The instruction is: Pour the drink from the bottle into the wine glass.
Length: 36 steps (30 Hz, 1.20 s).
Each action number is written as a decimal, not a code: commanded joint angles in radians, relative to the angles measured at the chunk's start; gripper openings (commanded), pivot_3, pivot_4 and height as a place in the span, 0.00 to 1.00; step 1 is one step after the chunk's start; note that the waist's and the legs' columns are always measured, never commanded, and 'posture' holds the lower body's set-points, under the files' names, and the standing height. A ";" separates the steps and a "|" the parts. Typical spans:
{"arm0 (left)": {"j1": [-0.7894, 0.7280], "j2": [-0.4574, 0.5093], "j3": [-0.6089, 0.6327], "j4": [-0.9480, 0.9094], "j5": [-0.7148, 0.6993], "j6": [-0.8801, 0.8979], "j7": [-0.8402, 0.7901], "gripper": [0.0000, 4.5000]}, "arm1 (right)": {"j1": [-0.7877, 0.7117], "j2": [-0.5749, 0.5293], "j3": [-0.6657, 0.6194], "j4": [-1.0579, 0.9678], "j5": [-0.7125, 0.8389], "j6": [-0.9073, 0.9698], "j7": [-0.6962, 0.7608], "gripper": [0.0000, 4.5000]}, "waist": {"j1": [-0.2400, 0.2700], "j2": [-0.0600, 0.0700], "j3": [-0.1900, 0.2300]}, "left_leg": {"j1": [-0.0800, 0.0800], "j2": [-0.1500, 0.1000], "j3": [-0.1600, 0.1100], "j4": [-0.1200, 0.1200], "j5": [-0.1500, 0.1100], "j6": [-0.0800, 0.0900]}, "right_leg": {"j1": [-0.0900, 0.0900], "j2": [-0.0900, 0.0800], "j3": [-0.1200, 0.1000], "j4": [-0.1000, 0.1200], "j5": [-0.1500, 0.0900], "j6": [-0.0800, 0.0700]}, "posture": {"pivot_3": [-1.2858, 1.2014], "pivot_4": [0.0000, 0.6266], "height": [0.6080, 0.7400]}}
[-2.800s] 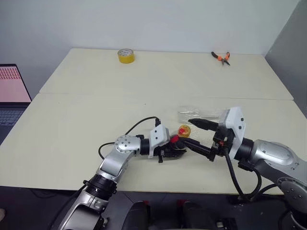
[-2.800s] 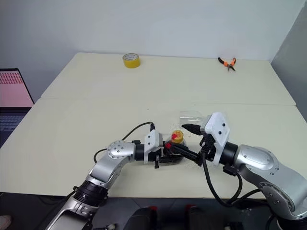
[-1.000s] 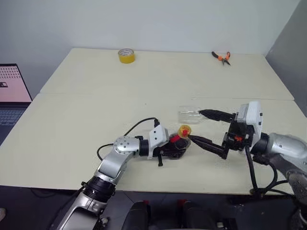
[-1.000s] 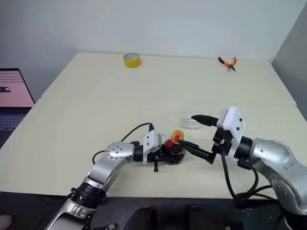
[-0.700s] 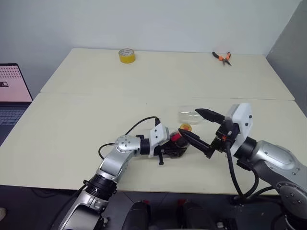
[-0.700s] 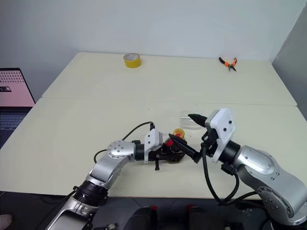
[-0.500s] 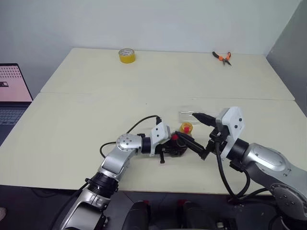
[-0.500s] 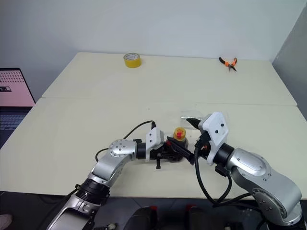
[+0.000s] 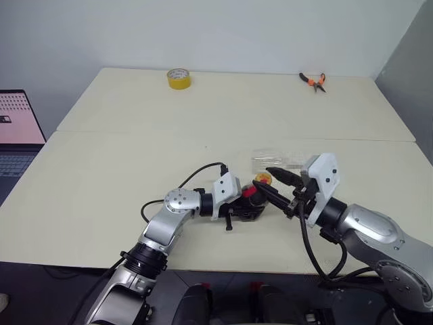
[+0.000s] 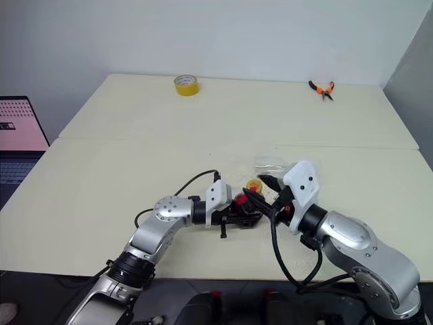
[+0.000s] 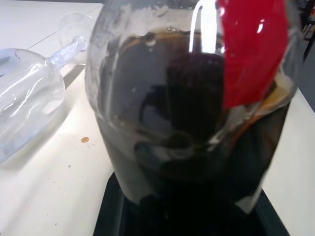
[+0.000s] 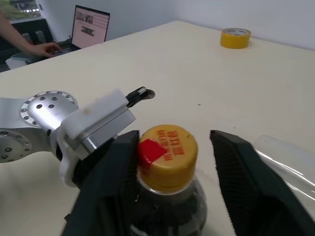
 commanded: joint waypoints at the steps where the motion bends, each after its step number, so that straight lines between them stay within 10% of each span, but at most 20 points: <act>1: -0.011 -0.002 0.005 -0.022 -0.002 -0.023 0.000 0.20 | 0.000 -0.015 -0.016 -0.015 -0.006 -0.002 0.010 0.28 | 0.000 0.000 0.000 | 0.000 0.000 0.000 0.000 0.000 0.000 | 0.000 0.000 0.000 0.000 0.000 0.000 | 0.52 0.24 1.00; 7: -0.005 0.002 0.007 -0.031 -0.005 -0.021 -0.001 0.20 | -0.022 -0.052 -0.042 0.028 -0.013 -0.039 0.087 0.28 | 0.000 0.000 0.000 | 0.000 0.000 0.000 0.000 0.000 0.000 | 0.000 0.000 0.000 0.000 0.000 0.000 | 0.52 0.24 1.00; 22: 0.009 0.018 0.007 -0.084 -0.032 0.010 -0.011 0.19 | -0.263 -0.336 0.052 0.525 -0.139 -0.363 0.797 0.28 | -0.002 0.000 0.000 | 0.000 0.000 0.000 0.000 0.000 0.000 | 0.000 0.001 0.000 -0.002 0.000 0.000 | 0.52 0.24 1.00; 25: 0.012 0.014 0.008 -0.086 -0.030 0.013 -0.003 0.19 | -0.264 -0.324 0.049 0.537 -0.151 -0.379 0.803 0.28 | 0.000 0.000 0.000 | 0.000 0.001 0.000 0.000 0.000 0.000 | 0.000 0.001 0.000 -0.002 0.000 0.000 | 0.52 0.24 1.00; 31: 0.013 0.001 0.013 -0.078 -0.026 0.012 0.021 0.19 | -0.158 -0.287 -0.091 0.320 -0.026 -0.281 0.645 0.72 | 0.002 0.000 0.001 | 0.000 0.000 0.000 0.000 0.000 0.000 | 0.000 0.000 0.000 -0.001 0.000 0.000 | 0.52 0.24 1.00; 36: 0.009 -0.001 0.012 -0.069 -0.026 0.008 0.022 0.19 | -0.076 -0.233 -0.173 0.127 0.038 -0.205 0.453 0.72 | 0.001 0.000 0.001 | 0.000 0.000 0.000 0.000 0.000 0.000 | 0.000 0.000 -0.001 -0.001 0.000 0.000 | 0.52 0.24 1.00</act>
